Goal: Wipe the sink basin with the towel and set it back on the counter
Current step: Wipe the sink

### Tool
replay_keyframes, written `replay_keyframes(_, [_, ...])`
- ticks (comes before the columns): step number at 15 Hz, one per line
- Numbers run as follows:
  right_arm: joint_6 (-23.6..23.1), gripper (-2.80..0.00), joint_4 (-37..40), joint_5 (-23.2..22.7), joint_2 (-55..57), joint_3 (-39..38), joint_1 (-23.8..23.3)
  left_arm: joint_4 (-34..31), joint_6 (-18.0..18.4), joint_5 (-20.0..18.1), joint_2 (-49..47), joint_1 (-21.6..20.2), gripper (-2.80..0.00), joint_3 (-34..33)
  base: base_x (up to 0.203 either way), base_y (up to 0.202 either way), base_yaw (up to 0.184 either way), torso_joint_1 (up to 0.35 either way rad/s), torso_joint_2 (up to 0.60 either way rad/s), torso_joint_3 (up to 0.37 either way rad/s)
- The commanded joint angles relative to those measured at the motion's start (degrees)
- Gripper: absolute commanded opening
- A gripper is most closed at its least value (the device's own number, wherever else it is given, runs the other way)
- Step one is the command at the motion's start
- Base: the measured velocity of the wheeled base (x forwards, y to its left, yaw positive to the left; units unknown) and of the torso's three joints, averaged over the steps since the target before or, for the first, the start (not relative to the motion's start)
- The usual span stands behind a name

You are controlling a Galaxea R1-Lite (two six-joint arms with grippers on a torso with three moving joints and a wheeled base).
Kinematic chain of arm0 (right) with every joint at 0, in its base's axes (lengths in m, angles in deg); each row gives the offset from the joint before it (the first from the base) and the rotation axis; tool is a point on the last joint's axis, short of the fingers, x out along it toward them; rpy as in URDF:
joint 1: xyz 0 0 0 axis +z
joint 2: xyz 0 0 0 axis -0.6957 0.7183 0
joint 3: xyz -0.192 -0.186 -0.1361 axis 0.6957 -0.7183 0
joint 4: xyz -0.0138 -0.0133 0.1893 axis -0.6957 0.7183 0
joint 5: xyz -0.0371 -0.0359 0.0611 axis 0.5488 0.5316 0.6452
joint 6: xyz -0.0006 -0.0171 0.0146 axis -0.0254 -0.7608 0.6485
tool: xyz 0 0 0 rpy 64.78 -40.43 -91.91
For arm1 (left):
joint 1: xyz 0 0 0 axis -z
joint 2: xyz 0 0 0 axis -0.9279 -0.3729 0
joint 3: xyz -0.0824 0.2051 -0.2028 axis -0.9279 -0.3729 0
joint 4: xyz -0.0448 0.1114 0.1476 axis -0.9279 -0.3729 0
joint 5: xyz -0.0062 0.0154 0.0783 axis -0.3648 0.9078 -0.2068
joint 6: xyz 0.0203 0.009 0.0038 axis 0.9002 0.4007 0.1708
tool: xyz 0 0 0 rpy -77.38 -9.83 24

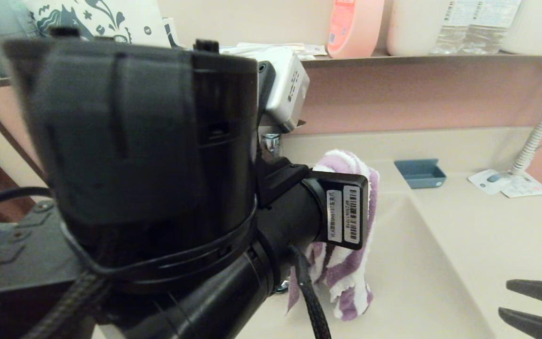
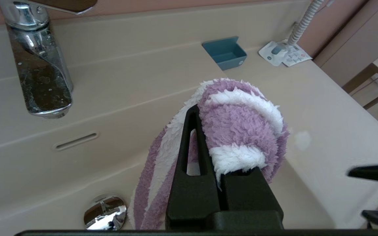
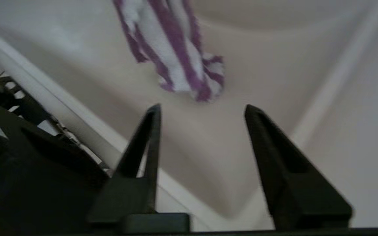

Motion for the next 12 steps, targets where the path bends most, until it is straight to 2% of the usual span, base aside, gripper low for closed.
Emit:
replay_keyframes(1, [1.12,0.00,-1.32,1.52,7.62,3.53,5.86,-0.28,0.14,0.05,0.00,-0.01,-2.80,-0.26,0.000,0.000,0.000,0.000,0.00,0.000])
replay_keyframes(3, [3.70,0.00,-3.84,4.46,11.35,5.38,9.92,-1.28,0.04,-0.04,0.00,-0.10,-2.80,-0.29,0.000,0.000,0.000,0.000,0.00,0.000])
replay_keyframes(5, [4.43,0.00,-8.23,6.80,15.46,5.83,12.09,-1.20,-0.12,-0.04,-0.40,-0.64,-2.80,0.06,0.000,0.000,0.000,0.000,0.00,0.000])
replay_keyframes(8, [8.07,0.00,-14.35,7.13,20.51,5.83,14.93,-1.27,-0.37,0.20,-0.52,-1.19,-2.80,0.63,0.000,0.000,0.000,0.000,0.00,0.000])
replay_keyframes(12, [5.87,0.00,-15.41,7.29,25.65,8.49,17.57,-3.94,-3.65,0.40,-0.78,-1.92,-2.80,4.04,0.000,0.000,0.000,0.000,0.00,0.000])
